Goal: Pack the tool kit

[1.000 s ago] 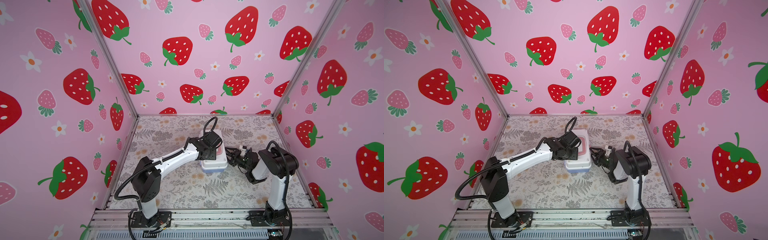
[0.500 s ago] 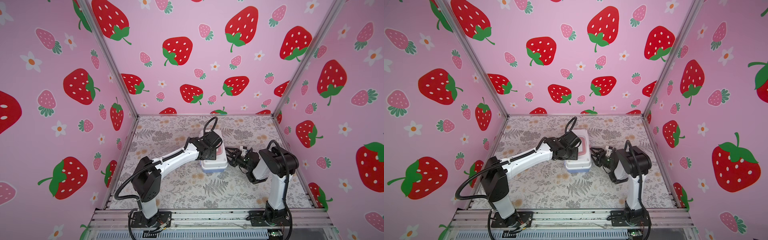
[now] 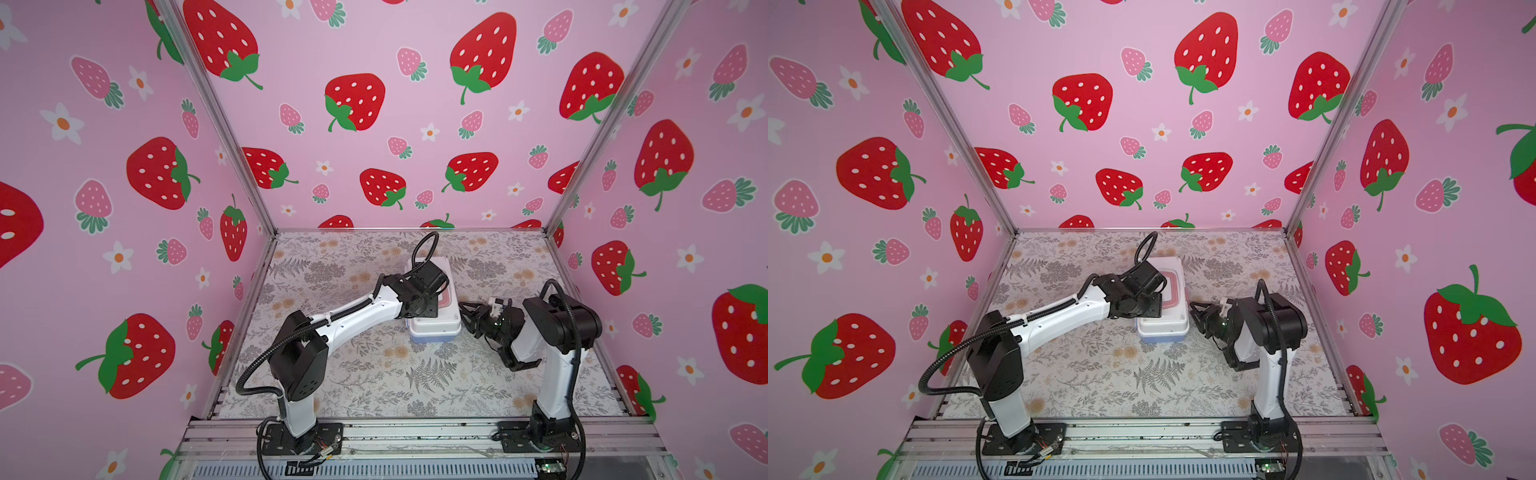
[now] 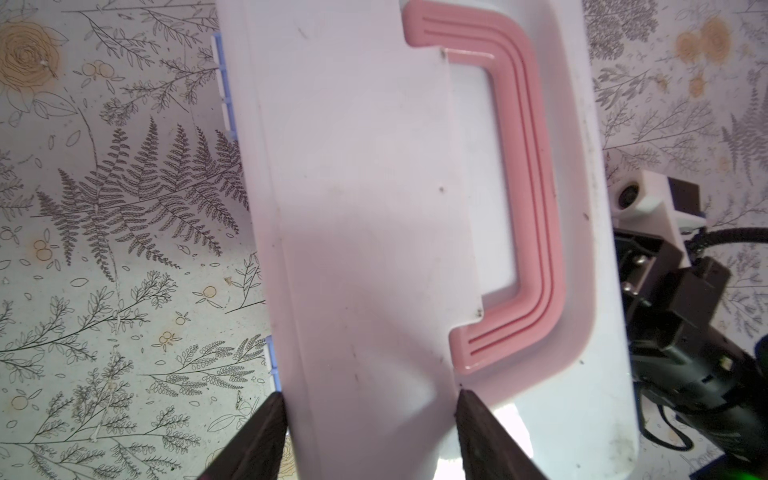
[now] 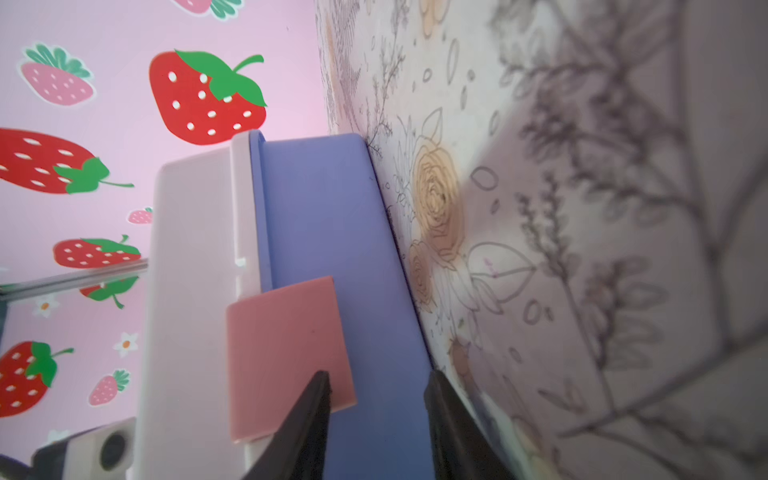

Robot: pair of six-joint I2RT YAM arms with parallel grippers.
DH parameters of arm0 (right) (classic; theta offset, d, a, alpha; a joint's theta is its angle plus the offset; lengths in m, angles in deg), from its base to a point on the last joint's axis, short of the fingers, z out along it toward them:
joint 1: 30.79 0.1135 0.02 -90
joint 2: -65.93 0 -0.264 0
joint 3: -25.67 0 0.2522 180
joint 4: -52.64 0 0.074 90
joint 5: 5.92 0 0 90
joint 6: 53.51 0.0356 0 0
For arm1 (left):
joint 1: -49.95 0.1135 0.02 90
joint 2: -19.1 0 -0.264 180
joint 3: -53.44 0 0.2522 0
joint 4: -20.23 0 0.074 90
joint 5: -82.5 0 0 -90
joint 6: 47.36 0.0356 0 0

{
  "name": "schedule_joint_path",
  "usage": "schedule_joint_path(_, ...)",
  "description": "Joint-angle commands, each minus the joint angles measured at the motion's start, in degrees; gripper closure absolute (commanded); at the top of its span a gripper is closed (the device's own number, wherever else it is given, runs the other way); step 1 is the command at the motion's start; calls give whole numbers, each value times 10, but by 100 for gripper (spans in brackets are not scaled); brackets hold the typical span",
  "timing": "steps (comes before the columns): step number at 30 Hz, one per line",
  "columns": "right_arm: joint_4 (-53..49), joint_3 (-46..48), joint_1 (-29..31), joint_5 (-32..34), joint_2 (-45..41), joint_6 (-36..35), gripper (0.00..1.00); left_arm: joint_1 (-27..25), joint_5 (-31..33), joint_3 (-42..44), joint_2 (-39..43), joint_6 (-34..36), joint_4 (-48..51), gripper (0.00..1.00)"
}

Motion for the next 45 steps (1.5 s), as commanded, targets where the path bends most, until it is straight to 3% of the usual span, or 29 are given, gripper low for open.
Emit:
schedule_joint_path(1, -5, -2, 1, -9, -12, -11, 69, -19, -76, 26, -71, 14, 30, 34)
schedule_joint_path(17, -186, -84, 1, -19, -69, -123, 74, -19, -77, 16, -79, 16, 40, 34)
schedule_joint_path(31, -147, -83, 1, -34, -68, -132, 83, -27, -82, -20, -108, 23, 52, 34)
schedule_joint_path(33, -144, -87, 1, -38, -68, -133, 92, -28, -83, -24, -112, 23, 53, 34)
schedule_joint_path(45, -138, -91, 13, -44, -67, -136, 94, -33, -83, -50, -130, 24, 65, 34)
